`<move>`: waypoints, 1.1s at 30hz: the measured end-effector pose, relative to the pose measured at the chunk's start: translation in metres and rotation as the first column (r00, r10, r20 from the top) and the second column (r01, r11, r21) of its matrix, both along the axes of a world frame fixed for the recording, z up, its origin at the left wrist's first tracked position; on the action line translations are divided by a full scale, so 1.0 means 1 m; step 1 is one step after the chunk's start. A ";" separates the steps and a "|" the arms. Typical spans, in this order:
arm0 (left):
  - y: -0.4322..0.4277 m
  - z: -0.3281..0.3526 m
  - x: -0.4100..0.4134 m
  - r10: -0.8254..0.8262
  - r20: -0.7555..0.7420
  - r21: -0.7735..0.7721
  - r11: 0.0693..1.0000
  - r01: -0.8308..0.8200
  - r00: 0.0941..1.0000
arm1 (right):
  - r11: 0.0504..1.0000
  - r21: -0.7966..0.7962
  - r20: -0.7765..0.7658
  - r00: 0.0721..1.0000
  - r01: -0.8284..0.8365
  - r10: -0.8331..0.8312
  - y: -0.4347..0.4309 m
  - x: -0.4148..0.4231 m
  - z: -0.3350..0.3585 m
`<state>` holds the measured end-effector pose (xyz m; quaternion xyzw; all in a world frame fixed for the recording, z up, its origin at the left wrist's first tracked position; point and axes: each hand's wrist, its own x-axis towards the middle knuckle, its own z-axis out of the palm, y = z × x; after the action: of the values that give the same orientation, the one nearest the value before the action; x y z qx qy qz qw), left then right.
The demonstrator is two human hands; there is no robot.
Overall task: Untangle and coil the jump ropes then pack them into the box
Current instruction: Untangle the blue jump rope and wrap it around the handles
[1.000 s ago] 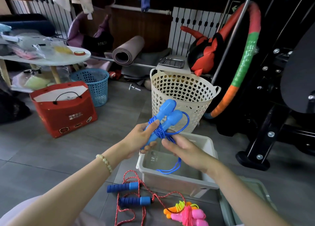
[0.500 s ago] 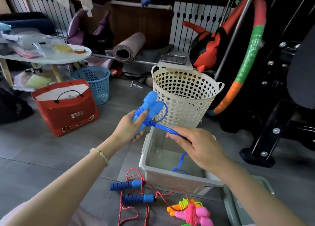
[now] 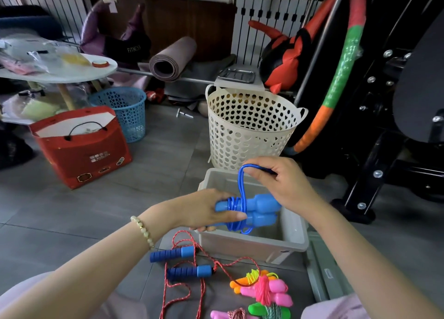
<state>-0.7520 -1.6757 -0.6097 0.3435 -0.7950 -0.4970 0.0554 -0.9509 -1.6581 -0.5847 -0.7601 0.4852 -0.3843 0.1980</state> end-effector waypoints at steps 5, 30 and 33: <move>0.010 -0.006 -0.005 -0.020 0.003 -0.190 0.982 0.021 1.000 | 0.929 0.333 0.162 0.981 -0.160 0.111 -0.003 0.003 -0.004; -0.024 -0.010 0.000 0.688 -0.350 0.256 0.723 -0.642 0.635 | 0.930 0.342 -0.452 0.891 0.133 0.039 0.018 0.031 -0.019; -0.027 -0.014 0.002 0.678 -0.332 0.179 0.728 -0.662 0.655 | 0.972 0.196 -0.648 0.761 0.132 0.027 0.020 0.033 -0.007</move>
<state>-0.7501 -1.7029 -0.6234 0.5116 -0.5754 -0.5139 0.3782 -0.9175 -1.6377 -0.5922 -0.8038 0.5857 -0.0455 0.0942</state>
